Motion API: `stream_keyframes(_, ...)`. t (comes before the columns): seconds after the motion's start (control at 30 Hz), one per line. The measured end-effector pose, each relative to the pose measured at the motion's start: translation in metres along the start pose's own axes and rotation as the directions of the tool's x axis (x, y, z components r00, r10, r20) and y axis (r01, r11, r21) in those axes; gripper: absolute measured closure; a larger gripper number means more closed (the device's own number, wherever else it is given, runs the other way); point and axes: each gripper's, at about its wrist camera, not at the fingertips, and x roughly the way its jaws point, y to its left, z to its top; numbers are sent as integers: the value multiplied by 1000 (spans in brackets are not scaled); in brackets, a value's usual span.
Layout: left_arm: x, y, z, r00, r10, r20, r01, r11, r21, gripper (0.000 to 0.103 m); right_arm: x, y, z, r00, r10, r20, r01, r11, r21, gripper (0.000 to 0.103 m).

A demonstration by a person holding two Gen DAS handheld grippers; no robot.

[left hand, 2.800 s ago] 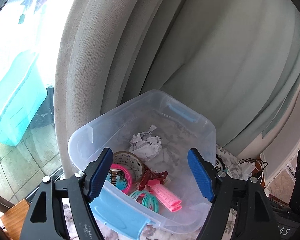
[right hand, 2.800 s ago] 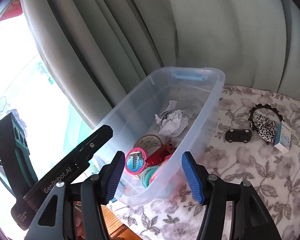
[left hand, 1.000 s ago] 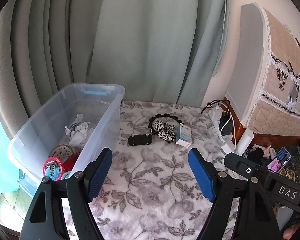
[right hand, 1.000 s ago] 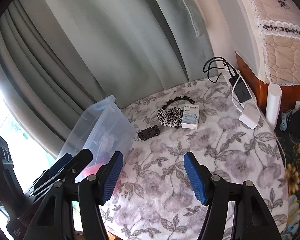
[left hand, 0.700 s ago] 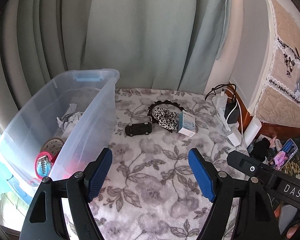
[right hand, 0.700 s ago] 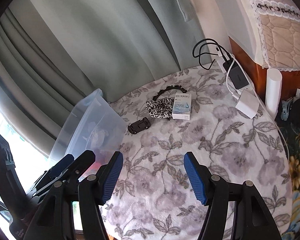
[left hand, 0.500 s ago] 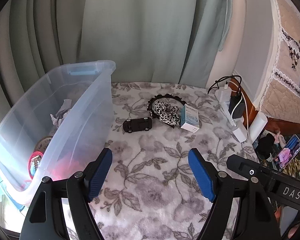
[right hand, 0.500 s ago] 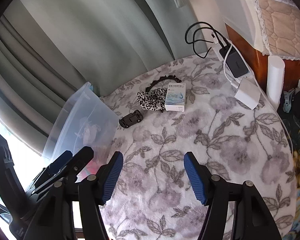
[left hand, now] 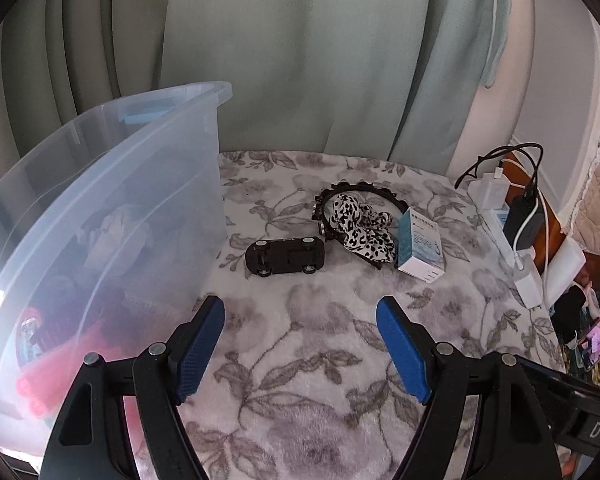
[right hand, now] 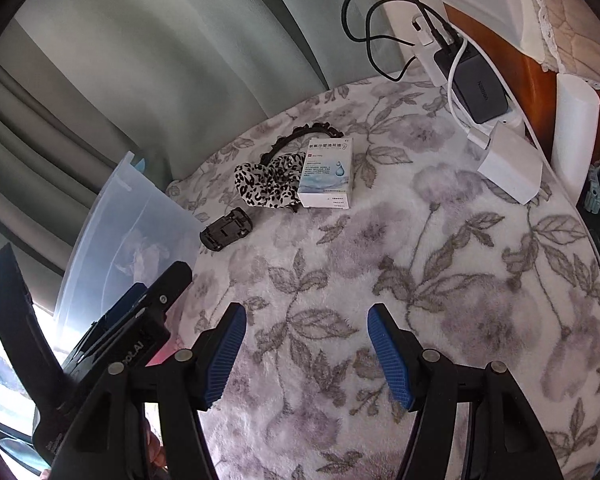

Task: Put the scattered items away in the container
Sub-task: 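Grasp the black toy car with the left tool while the right tool grasps the ear-drops box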

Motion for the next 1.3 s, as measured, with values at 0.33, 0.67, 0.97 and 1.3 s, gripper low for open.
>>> stream_keyframes(0.33,67,3,10,998,59,-28,-60,997,-44,24,29,-10,18,1000,-21,-23,21,1000,5,36)
stream_keyframes(0.67,110,9,18,997,41,-71,-48,994,-98,24,56,-10,45,1000,-17,-16,17,1000,-5,36)
stream_keyframes(0.97,124,12,20,994,56,-96,-68,991,-118,24,83,-9,66,1000,-16,-16,16,1000,-9,36)
stream_keyframes(1.3,134,12,24,992,72,-105,-84,990,-116,24,106,-12,84,998,-58,3,58,998,11,36)
